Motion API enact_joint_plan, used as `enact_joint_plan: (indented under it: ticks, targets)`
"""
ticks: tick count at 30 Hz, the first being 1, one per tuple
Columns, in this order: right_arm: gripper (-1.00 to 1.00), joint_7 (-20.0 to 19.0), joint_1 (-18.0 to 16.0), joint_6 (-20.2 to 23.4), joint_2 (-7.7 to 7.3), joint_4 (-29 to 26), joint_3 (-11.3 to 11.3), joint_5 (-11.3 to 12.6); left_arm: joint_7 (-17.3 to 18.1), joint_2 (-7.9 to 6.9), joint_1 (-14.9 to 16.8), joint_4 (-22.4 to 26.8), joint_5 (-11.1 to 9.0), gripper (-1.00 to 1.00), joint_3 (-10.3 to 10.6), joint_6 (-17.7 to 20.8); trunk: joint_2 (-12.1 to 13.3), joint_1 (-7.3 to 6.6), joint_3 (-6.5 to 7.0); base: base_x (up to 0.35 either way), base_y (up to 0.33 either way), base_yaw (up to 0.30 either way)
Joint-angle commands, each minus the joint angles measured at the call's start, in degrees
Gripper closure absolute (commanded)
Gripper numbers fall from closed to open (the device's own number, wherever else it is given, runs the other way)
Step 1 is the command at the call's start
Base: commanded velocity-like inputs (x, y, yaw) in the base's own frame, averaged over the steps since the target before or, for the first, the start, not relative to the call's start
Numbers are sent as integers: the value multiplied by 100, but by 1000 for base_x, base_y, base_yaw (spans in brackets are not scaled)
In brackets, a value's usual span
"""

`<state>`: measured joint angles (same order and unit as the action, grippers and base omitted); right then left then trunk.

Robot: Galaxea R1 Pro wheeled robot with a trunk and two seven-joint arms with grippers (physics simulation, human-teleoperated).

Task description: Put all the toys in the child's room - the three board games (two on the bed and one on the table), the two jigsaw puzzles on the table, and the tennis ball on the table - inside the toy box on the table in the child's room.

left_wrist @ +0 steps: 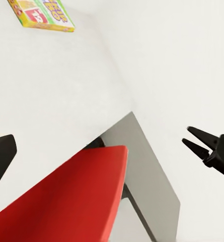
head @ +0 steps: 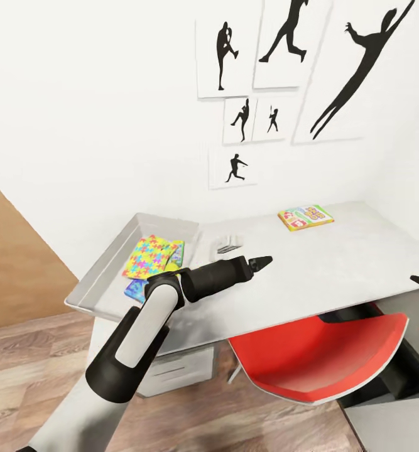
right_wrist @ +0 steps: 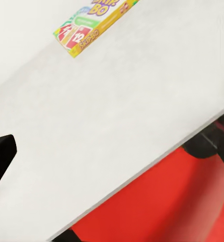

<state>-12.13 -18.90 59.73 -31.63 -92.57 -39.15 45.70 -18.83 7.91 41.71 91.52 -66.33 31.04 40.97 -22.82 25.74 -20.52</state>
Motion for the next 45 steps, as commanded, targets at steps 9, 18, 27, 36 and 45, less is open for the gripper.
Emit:
enact_joint_plan:
  ticks: [9, 18, 27, 36, 45]
  targets:
    - [-100, -62, -7, 27, 4, 2, -2, -57, -59, -6, -3, 7, -44, -100, -3, 9, -11, 4, -10, 85, -152, -283]
    - [-100, -83, -1, 27, 46, 12, -11, -61, -59, -11, -12, 7, -33, -100, -9, 8, -11, 4, -10, 26, -46, -142]
    - [-100, -89, 0, 27, 65, 5, 33, -74, -56, -22, -18, 6, -31, -100, -35, 11, -11, 4, -10, 5, -9, -27]
    - [-100, -69, 0, 27, 68, 4, 241, -73, -35, -114, -121, 6, -75, -100, -578, 50, -11, 4, -10, 1, -2, -53]
    - [-100, -63, -5, 27, 65, 9, 325, -67, -28, -264, -241, -42, -69, -100, -1941, 215, -11, 4, -10, 0, 0, -214]
